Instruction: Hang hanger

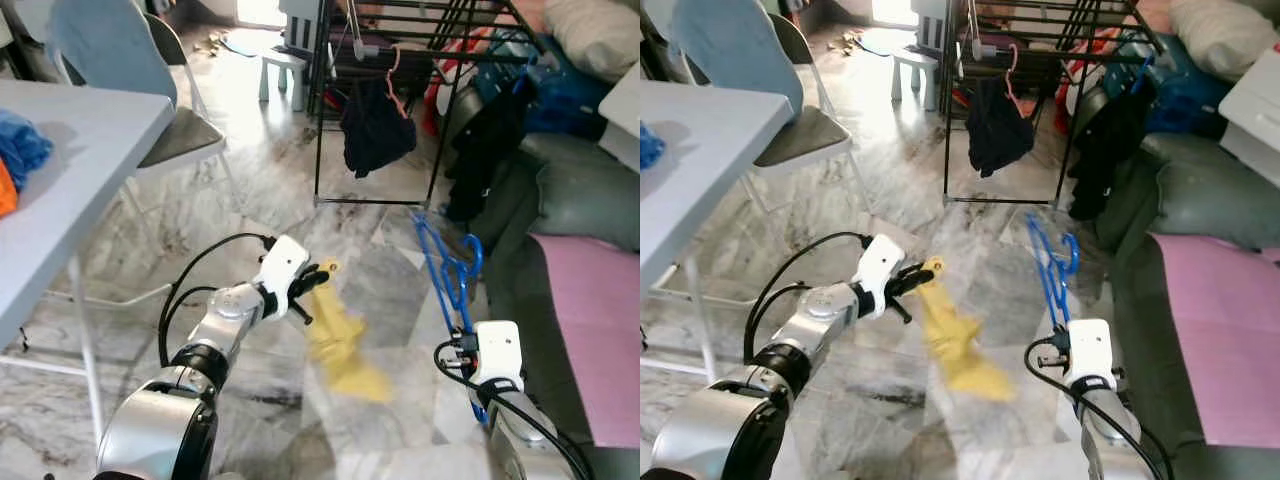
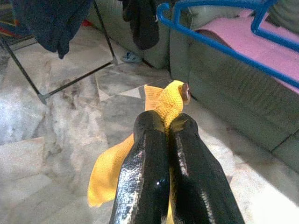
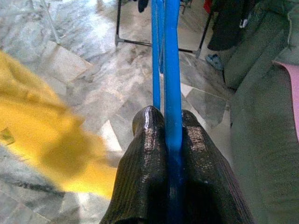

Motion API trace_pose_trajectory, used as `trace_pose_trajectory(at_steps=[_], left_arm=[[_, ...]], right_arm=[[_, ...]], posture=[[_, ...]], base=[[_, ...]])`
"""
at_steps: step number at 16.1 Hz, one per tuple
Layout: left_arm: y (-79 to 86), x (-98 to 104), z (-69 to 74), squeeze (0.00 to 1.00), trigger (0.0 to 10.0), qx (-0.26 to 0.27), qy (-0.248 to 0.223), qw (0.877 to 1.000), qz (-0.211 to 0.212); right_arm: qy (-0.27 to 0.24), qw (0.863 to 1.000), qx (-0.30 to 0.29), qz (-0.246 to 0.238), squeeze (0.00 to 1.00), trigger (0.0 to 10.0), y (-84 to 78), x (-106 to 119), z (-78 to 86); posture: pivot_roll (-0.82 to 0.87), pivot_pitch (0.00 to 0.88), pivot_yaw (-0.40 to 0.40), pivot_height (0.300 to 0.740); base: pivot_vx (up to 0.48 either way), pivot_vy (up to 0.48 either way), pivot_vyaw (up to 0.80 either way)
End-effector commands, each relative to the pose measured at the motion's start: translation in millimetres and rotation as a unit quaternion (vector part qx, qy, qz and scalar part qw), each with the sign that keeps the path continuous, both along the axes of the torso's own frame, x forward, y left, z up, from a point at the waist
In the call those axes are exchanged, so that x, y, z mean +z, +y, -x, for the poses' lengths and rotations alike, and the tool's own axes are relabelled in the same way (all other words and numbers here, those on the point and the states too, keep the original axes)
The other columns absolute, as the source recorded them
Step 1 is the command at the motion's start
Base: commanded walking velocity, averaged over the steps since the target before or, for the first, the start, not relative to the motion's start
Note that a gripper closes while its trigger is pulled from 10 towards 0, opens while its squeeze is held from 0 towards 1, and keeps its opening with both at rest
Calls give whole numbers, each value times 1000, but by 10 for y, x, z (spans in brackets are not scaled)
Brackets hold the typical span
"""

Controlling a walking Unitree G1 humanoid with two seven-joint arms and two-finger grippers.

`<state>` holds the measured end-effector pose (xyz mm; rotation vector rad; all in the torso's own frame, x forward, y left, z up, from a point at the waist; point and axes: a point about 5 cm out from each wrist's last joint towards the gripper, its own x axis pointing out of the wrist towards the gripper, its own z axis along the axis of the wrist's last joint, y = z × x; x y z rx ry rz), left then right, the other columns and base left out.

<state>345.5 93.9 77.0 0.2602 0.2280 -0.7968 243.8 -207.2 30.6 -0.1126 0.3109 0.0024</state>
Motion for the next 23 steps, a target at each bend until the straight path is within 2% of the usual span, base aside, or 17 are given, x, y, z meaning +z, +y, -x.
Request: trace_pose_trajectory(at_steps=[1,3,4,6,7,10,13,23], left_arm=[[-35,40,12,0,10000,-34,-39,998,-31],[-68,49,19,0,10000,-55,-57,995,-60],[-104,91,9,0,10000,-74,-92,988,-95],[-132,134,-10,0,10000,-84,-104,986,-105],[-161,154,-20,0,10000,-84,-101,987,-95],[-214,157,-37,0,10000,-55,-54,997,-27],[-230,123,-22,0,10000,-40,-28,999,8],[-401,139,19,0,10000,-72,-16,997,30]], right_arm=[[-10,1000,-13,0,0,10000,2,100,2],[-13,1000,-11,-7,0,10000,36,130,40],[-11,1000,-19,-5,0,10000,35,138,55],[-7,1000,-23,-12,0,10000,57,160,65],[-10,999,-31,-12,0,10000,71,191,69],[-12,997,-55,-46,0,10000,133,204,81],[-14,998,-48,-46,0,10000,199,225,90],[-20,998,-49,-40,0,10000,264,283,26]], posture=[[-31,0,-35,740],[-34,0,-27,740],[-35,0,-23,740],[-38,0,-18,740],[-37,0,-16,740],[-32,0,-21,740],[-29,0,-31,740],[-44,0,-27,740]], base=[[0,0,0],[0,0,0],[0,0,0],[0,0,0],[0,0,0],[0,0,0],[0,0,0],[0,318,-720]])
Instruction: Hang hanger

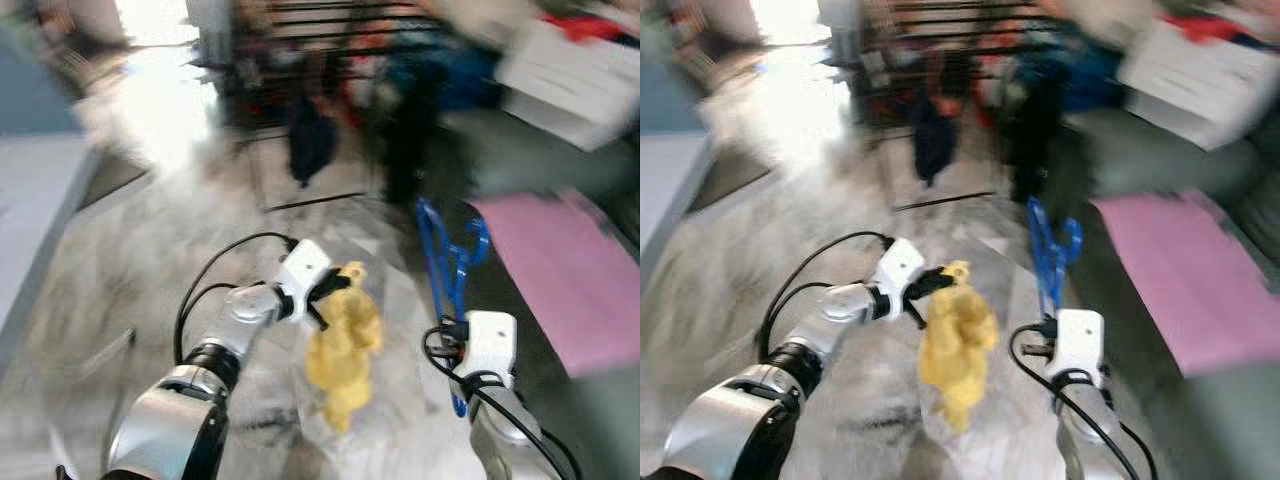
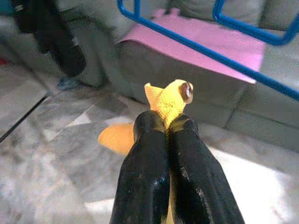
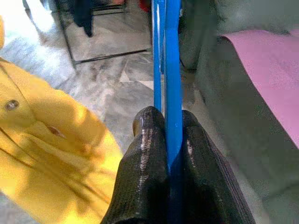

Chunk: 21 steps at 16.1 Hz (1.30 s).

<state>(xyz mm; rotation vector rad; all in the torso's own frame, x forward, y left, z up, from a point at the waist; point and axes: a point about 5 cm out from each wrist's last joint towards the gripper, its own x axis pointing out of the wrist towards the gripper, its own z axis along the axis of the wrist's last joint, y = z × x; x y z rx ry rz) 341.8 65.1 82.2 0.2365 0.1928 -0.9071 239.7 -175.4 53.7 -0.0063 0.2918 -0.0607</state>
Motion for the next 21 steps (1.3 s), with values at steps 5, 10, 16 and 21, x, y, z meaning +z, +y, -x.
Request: trace_pose_trajectory(at_steps=[5,10,16,21], left_arm=[[-151,86,0,0,10000,-26,-15,999,11],[-203,122,16,0,10000,-31,-27,999,33],[-305,104,89,0,10000,-39,-25,997,66],[-316,81,105,0,10000,-37,-20,997,68]], right_arm=[[-11,1000,-7,17,0,10000,-34,67,-30],[-19,1000,0,24,0,10000,1,102,-79],[-21,998,34,41,0,10000,73,101,-56],[-18,998,37,42,0,10000,85,85,-61]], posture=[[-40,0,-30,740],[-35,0,-19,740],[-35,0,-30,740],[-38,0,-36,740]], base=[[0,345,-160],[0,52,0],[0,-94,219],[0,-367,562]])
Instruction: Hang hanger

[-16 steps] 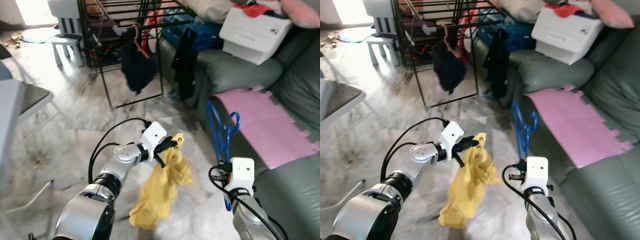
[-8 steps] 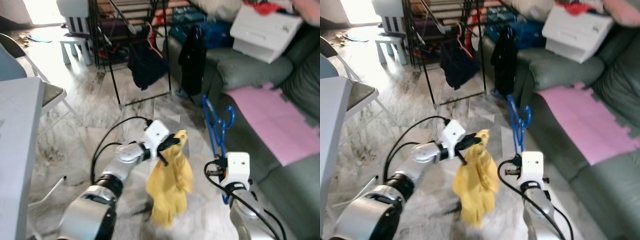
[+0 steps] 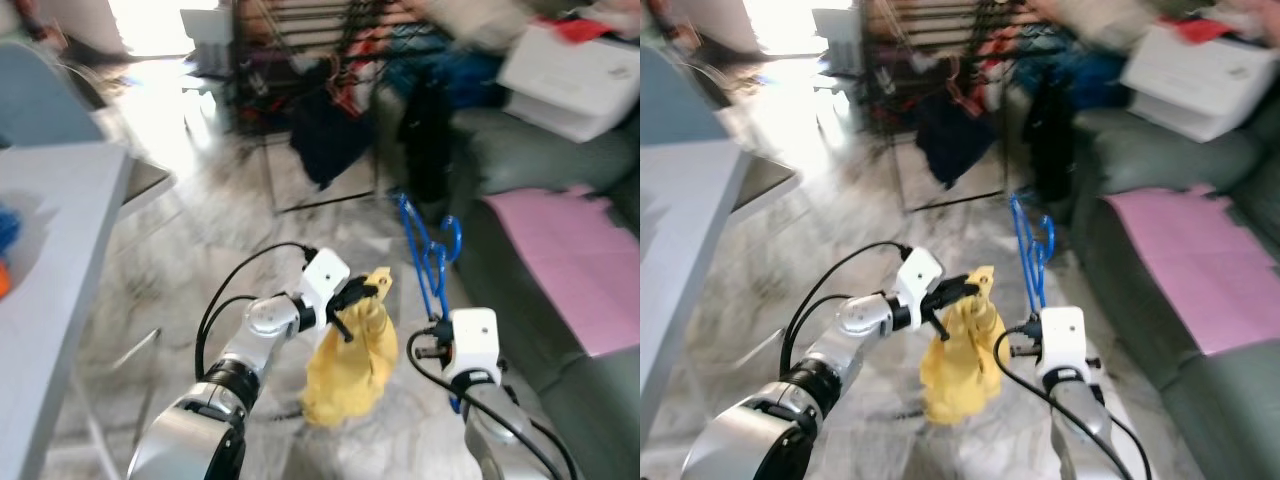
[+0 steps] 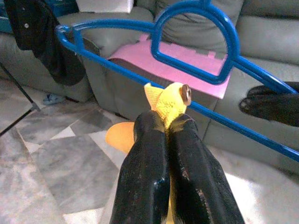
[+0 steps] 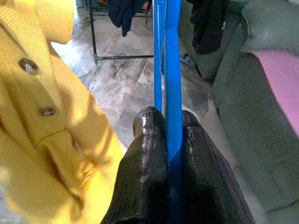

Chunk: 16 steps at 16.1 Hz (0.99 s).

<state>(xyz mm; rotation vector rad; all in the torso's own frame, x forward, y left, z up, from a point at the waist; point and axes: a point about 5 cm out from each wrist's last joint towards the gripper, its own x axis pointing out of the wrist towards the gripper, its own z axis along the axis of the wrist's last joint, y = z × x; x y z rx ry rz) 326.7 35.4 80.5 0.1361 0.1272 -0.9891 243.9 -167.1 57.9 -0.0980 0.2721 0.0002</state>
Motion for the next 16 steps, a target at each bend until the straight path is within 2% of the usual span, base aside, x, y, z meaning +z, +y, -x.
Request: trace_pose_trajectory(at_steps=[1,4,6,9,12,15,16], left_arm=[[-19,102,-48,0,10000,2,-19,1000,9],[-16,107,-55,0,10000,6,-16,1000,13],[5,121,-80,0,10000,20,2,999,36],[76,123,-101,0,10000,24,14,999,45],[113,127,-112,0,10000,24,17,998,47],[115,136,-121,0,10000,24,18,998,47],[112,137,-121,0,10000,23,19,998,48]], right_arm=[[-10,1000,2,2,0,10000,-1,41,-19],[-10,1000,1,3,0,10000,-6,43,-23],[-12,1000,1,2,0,10000,8,53,-40],[-12,1000,-10,-24,0,10000,30,54,-36],[-16,1000,-3,-25,0,10000,58,61,-40],[-12,1000,0,-27,0,10000,78,50,-29],[-12,1000,0,-26,0,10000,78,47,-25]], posture=[[-38,0,-37,740],[-38,0,-38,740],[-33,0,-40,740],[-29,0,-38,740],[-30,0,-38,740],[-33,0,-38,740],[-35,0,-38,740]], base=[[0,-319,0],[0,-97,0],[0,0,0],[0,0,0],[0,0,-800],[308,0,-731],[349,0,0]])
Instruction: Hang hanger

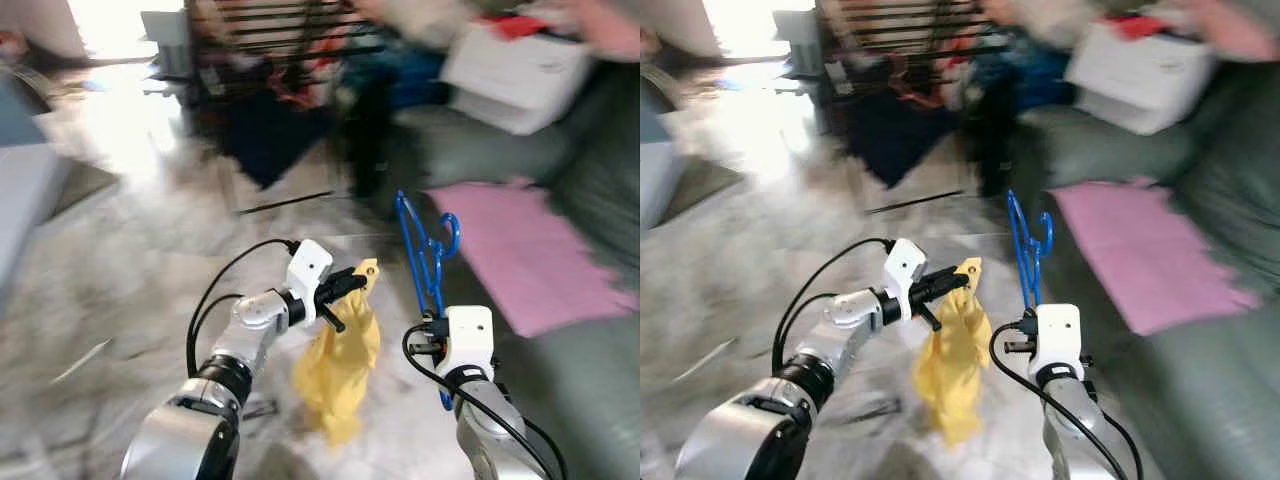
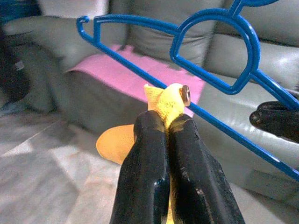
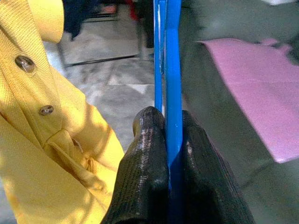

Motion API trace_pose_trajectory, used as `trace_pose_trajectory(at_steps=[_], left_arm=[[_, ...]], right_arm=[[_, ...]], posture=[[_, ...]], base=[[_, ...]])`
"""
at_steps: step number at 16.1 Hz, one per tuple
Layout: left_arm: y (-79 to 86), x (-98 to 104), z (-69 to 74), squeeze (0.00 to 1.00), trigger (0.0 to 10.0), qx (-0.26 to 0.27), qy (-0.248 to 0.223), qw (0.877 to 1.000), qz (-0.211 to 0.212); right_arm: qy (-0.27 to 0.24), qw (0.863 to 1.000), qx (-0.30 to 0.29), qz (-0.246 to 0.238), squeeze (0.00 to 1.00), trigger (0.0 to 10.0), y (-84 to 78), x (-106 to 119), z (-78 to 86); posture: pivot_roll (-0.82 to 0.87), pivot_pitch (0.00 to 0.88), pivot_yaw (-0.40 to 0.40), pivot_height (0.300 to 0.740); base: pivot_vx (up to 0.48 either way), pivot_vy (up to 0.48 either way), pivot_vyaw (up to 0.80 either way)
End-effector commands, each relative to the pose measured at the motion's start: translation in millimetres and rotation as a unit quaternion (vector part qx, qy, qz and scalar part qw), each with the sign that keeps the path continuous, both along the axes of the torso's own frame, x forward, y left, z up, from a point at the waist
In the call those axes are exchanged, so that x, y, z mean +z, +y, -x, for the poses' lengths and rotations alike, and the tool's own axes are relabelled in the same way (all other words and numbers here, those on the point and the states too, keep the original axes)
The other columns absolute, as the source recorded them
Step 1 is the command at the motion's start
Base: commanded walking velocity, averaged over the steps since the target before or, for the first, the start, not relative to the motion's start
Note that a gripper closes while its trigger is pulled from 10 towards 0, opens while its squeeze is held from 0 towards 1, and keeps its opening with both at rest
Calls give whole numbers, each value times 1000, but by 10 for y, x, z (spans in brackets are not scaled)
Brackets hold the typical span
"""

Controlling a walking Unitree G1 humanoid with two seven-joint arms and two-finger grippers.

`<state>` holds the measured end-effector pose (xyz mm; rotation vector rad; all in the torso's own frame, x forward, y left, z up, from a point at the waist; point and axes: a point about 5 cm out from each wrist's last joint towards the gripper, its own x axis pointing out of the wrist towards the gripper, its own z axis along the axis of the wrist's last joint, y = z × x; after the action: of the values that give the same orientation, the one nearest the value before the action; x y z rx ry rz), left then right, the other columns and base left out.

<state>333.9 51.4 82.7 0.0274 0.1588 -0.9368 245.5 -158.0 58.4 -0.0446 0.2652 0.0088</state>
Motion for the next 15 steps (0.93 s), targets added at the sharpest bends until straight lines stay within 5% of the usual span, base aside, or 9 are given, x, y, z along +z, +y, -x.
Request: trace_pose_trajectory(at_steps=[1,7,15], left_arm=[[-54,112,-46,0,10000,-7,-17,1000,10],[-77,90,-19,0,10000,-14,-11,1000,13],[-80,50,7,0,10000,-19,-5,1000,9]], right_arm=[[-8,1000,-1,1,0,10000,-16,39,-7],[-3,1000,12,7,0,10000,23,20,30],[2,1000,12,4,0,10000,30,4,60]], posture=[[-35,0,-38,740],[-39,0,-39,740],[-40,0,-40,740]], base=[[345,0,0],[364,0,0],[327,329,0]])
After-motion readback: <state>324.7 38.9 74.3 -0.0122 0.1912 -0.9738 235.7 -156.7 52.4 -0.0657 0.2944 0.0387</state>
